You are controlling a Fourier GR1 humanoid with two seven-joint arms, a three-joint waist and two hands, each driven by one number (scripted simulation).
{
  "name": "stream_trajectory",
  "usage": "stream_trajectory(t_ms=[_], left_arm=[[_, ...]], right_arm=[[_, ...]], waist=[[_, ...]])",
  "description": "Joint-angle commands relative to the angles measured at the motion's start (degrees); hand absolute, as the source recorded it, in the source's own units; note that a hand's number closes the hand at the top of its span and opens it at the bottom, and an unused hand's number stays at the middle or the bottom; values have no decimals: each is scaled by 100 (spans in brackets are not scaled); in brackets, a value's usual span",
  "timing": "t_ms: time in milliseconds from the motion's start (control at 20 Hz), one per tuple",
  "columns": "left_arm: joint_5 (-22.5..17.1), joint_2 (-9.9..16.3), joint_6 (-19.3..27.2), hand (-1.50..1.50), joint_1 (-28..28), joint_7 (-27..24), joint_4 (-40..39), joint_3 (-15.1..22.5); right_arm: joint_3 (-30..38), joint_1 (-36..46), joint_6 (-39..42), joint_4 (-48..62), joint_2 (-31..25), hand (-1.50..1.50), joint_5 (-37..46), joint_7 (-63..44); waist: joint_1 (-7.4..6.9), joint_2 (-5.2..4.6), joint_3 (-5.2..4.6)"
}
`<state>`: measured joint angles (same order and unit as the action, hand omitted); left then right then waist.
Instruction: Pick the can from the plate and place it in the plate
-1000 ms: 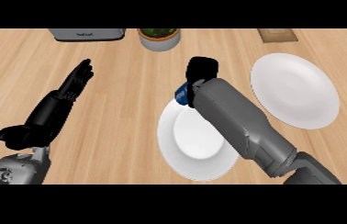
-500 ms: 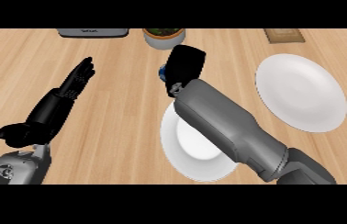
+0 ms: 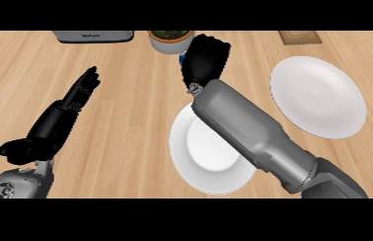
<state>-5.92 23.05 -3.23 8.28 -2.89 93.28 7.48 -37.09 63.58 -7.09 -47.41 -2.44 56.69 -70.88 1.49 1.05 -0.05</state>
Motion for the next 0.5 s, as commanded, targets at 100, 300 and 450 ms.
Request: stream_trajectory(t_ms=[100, 300, 450], left_arm=[[-181, 40, -39, 0, 222, 344, 69, -191], [66, -174, 54, 0, -36, -81, 16, -3], [87, -128, 38, 0, 71, 59, 22, -49]], right_arm=[[469, -185, -82, -482, -295, 150, 518, -1399], [785, -784, -377, -773, -769, 150, 788, -947], [1168, -1155, -947, -690, -1040, 150, 986, -587]], waist=[[83, -9, 9], [46, -46, 5], [-39, -90, 8]])
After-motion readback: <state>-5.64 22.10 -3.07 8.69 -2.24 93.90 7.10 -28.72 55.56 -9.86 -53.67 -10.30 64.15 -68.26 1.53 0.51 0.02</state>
